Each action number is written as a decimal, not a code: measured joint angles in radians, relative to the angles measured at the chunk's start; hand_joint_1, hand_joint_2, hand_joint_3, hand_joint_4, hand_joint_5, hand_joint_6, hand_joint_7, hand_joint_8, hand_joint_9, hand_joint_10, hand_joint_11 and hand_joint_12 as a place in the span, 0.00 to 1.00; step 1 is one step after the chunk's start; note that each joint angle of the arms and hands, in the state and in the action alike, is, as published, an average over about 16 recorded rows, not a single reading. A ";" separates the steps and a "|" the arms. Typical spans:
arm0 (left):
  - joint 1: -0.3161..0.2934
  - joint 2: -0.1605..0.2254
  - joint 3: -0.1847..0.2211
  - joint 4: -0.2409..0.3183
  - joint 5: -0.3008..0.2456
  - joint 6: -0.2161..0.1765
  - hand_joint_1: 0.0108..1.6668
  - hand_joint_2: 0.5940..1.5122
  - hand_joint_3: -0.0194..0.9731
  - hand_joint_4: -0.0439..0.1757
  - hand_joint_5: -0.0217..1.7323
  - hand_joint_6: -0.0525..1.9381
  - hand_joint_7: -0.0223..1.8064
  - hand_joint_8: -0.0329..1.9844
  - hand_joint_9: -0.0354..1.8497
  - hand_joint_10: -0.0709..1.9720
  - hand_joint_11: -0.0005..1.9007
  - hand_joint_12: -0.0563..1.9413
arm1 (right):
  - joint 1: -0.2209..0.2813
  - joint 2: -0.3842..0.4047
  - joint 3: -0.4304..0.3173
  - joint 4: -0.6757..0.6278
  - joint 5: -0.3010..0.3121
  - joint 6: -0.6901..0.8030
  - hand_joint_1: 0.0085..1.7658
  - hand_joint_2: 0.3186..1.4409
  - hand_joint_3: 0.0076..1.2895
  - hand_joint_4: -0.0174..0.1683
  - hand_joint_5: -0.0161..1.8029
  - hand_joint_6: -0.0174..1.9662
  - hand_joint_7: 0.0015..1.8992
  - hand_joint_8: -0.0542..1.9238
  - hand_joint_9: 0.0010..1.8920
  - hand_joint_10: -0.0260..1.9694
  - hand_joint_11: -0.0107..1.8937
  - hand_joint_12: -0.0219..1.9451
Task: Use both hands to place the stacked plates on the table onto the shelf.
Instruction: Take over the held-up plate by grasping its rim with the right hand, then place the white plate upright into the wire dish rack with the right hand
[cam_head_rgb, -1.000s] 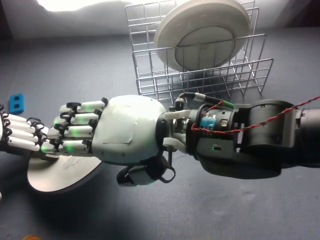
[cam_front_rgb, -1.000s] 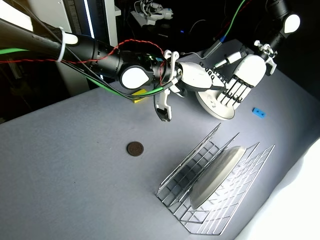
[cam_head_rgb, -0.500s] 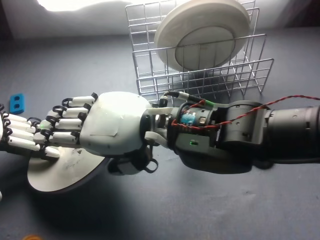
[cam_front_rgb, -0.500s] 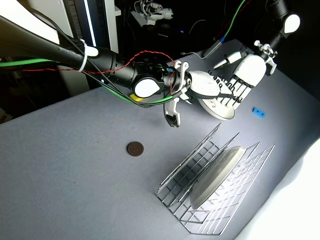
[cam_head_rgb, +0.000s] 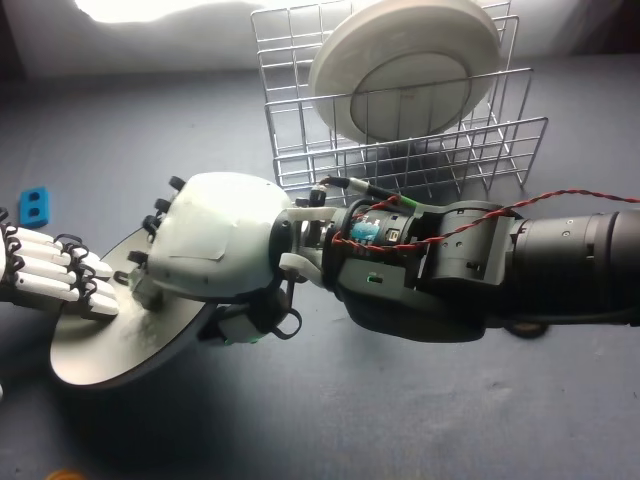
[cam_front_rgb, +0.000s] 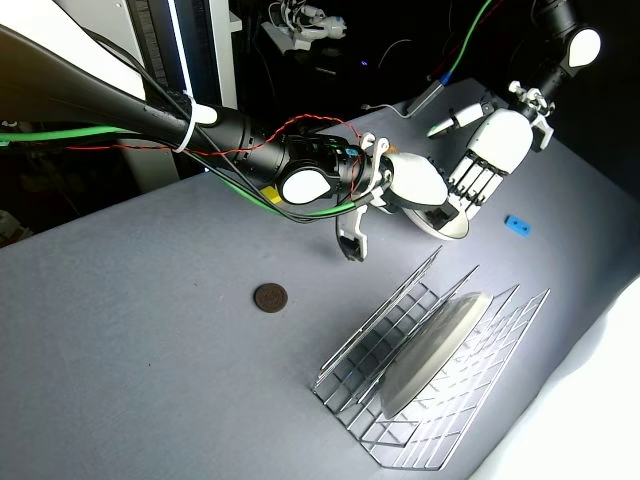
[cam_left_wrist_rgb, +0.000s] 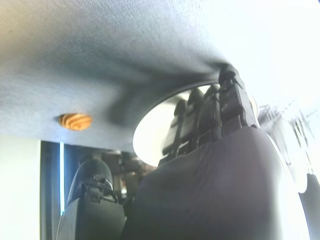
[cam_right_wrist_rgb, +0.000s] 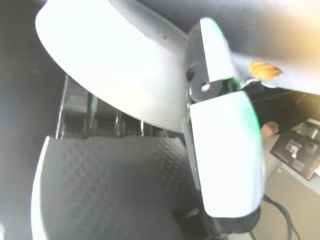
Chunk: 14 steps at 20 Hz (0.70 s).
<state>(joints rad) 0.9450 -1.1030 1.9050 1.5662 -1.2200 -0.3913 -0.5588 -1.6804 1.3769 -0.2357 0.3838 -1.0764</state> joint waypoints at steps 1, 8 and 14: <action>-0.003 -0.001 0.001 0.003 -0.001 0.000 0.01 0.58 0.02 0.17 0.01 0.03 0.02 0.01 0.00 0.01 0.02 0.02 | 0.000 -0.002 0.002 0.001 0.005 -0.001 0.62 0.65 0.00 0.07 0.41 0.15 0.43 0.10 0.48 0.06 0.34 0.60; -0.046 -0.008 0.016 0.035 -0.006 -0.003 0.01 0.58 0.02 0.17 0.01 0.03 0.02 0.01 0.01 0.01 0.01 0.03 | -0.001 -0.005 0.002 0.000 0.035 -0.008 0.62 0.59 0.00 0.05 0.48 0.26 0.54 0.15 0.63 0.03 0.50 0.55; -0.123 -0.014 0.037 0.065 -0.007 0.000 0.01 0.58 0.02 0.18 0.01 0.03 0.02 0.01 0.01 0.02 0.01 0.03 | -0.003 -0.004 0.001 0.001 0.041 -0.009 0.62 0.57 0.00 0.05 0.49 0.31 0.55 0.23 0.69 0.02 0.53 0.56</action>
<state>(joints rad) 0.8219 -1.1167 1.9416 1.6313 -1.2265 -0.3914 -0.5614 -1.6848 1.3776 -0.2347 0.4250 -1.0853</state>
